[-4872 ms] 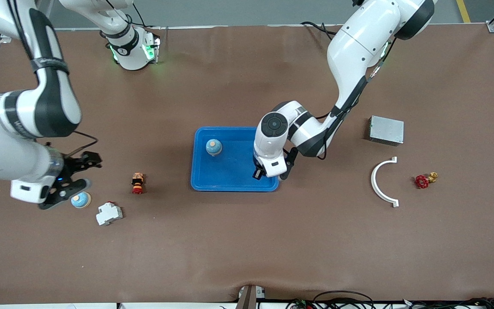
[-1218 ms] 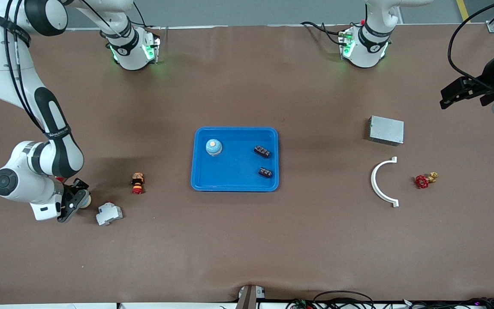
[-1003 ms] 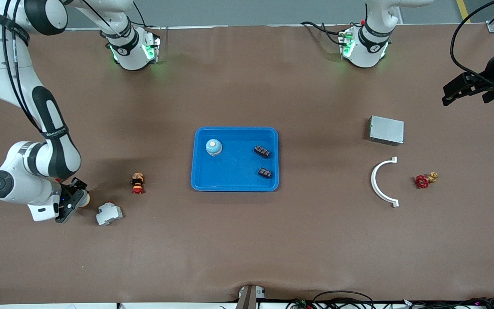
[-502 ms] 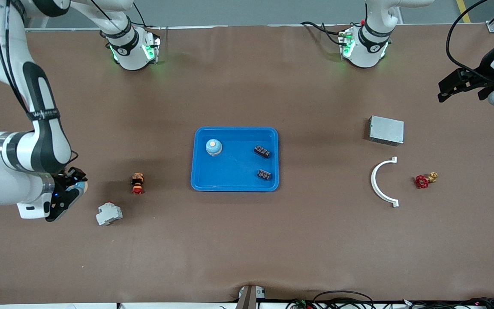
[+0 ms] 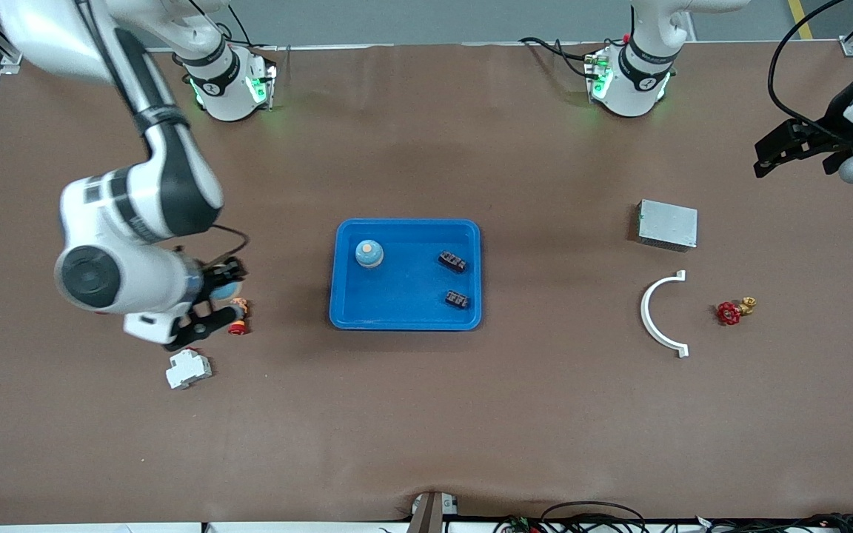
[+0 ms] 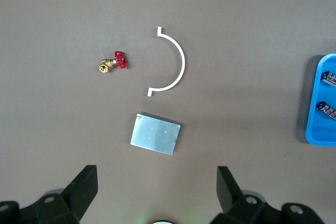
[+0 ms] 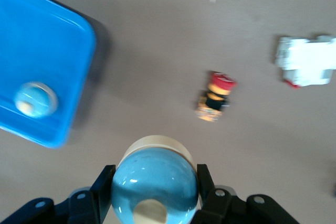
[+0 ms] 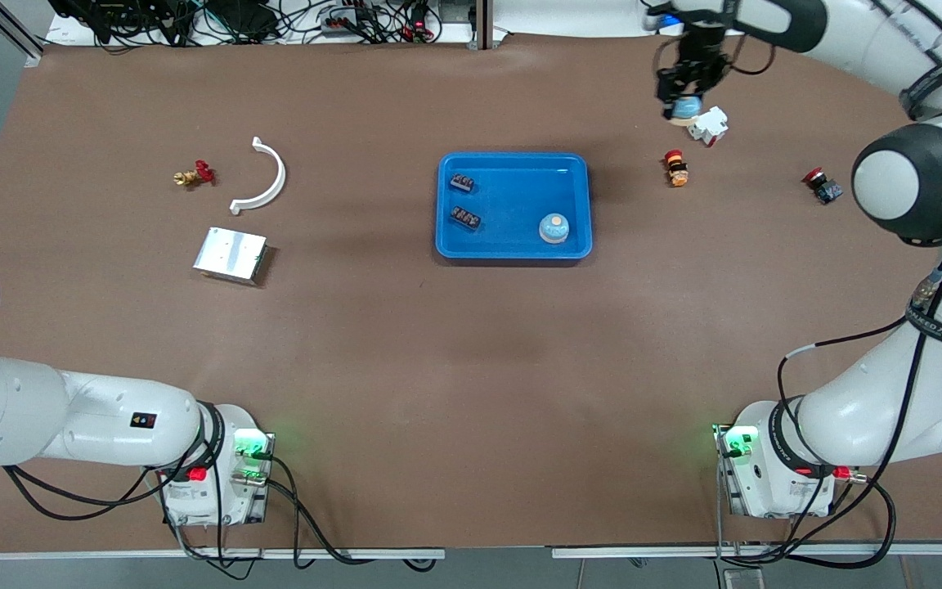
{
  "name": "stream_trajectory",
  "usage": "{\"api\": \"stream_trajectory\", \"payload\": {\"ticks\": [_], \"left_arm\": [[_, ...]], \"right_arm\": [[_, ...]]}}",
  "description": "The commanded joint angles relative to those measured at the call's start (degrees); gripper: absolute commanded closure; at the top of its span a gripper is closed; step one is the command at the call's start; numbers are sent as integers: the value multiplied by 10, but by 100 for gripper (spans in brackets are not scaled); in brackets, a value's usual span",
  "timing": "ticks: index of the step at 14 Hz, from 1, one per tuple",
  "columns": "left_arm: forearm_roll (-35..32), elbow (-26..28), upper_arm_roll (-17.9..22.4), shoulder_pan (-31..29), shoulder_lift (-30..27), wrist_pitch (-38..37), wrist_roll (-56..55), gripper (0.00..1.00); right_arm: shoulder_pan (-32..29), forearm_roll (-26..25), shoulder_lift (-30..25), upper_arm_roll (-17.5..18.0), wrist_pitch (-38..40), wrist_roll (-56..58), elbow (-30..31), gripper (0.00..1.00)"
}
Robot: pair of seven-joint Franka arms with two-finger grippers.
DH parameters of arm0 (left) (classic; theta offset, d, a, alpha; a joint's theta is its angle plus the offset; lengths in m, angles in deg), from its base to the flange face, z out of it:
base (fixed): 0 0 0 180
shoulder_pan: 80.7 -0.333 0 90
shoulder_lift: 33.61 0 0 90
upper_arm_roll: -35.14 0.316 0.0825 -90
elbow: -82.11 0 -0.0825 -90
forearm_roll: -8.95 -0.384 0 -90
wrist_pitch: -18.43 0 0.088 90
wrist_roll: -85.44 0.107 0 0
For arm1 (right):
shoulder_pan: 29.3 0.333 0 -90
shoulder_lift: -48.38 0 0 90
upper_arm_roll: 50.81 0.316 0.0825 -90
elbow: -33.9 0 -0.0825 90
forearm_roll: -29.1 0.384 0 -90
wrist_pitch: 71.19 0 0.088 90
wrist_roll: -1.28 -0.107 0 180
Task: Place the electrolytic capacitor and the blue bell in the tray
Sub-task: 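Lift the bell and carry it to the tray with the right gripper, then lower the bell into the tray beside the first bell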
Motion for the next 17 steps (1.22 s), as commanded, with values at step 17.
{"api": "stream_trajectory", "payload": {"ticks": [17], "left_arm": [[11, 5, 1, -4, -11, 21, 11, 0]], "right_arm": [[157, 10, 133, -8, -223, -218, 4, 91]]}}
